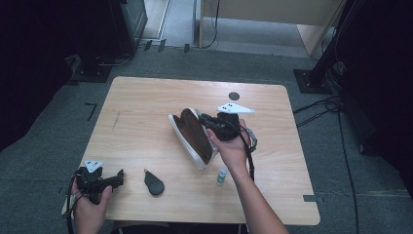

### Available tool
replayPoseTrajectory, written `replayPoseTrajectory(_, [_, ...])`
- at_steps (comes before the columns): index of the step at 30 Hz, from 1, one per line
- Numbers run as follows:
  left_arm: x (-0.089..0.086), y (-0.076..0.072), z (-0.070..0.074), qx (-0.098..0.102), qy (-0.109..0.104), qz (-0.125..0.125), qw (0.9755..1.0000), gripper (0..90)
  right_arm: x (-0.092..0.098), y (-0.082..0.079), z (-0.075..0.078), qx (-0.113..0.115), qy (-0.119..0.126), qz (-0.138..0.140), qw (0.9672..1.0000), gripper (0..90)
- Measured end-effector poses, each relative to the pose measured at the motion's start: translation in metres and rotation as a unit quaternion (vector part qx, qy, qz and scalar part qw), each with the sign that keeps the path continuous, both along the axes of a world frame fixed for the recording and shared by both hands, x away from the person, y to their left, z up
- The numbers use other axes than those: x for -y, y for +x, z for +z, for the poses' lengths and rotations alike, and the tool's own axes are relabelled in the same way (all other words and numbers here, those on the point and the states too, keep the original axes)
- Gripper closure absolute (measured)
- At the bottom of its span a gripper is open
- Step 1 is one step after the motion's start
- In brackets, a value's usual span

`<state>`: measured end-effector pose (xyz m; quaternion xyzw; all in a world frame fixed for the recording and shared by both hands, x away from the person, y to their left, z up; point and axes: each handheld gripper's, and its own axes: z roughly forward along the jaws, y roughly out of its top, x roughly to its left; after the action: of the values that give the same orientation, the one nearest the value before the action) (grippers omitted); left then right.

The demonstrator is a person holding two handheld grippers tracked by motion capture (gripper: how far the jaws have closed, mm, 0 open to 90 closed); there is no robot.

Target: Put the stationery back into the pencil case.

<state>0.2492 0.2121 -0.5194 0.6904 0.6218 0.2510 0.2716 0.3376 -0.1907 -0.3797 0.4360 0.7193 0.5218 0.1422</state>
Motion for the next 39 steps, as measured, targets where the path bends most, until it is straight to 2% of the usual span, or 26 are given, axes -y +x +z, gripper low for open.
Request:
replayPoseTrajectory(6, [0.000,0.000,0.000,0.000,0.000,0.000,1.0000,0.0,-0.002,0.002,-0.004,-0.002,-0.010,0.001,0.9999,81.3])
replayPoseTrajectory(10, [0.000,0.000,0.000,0.001,0.000,0.000,1.0000,0.0,-0.004,0.002,-0.008,-0.007,-0.007,0.006,0.9999,81.3])
replayPoseTrajectory(15, [0.000,0.000,0.000,0.000,0.000,0.000,1.0000,0.0,-0.008,0.002,-0.007,0.003,-0.009,0.012,0.9999,81.2])
replayPoseTrajectory(23, [0.000,0.000,0.000,0.000,0.000,0.000,1.0000,0.0,-0.011,0.002,-0.013,-0.001,-0.016,0.017,0.9997,80.5])
replayPoseTrajectory(28, [0.000,0.000,0.000,0.001,0.000,0.000,1.0000,0.0,-0.013,0.001,-0.019,0.000,-0.033,0.024,0.9992,81.3])
replayPoseTrajectory(31, [0.000,0.000,0.000,0.000,0.000,0.000,1.0000,0.0,-0.013,-0.001,-0.021,-0.001,-0.036,0.026,0.9990,81.5])
replayPoseTrajectory(39, [0.000,0.000,0.000,0.000,0.000,-0.001,1.0000,0.0,-0.008,-0.012,-0.023,-0.003,-0.058,0.032,0.9978,81.9])
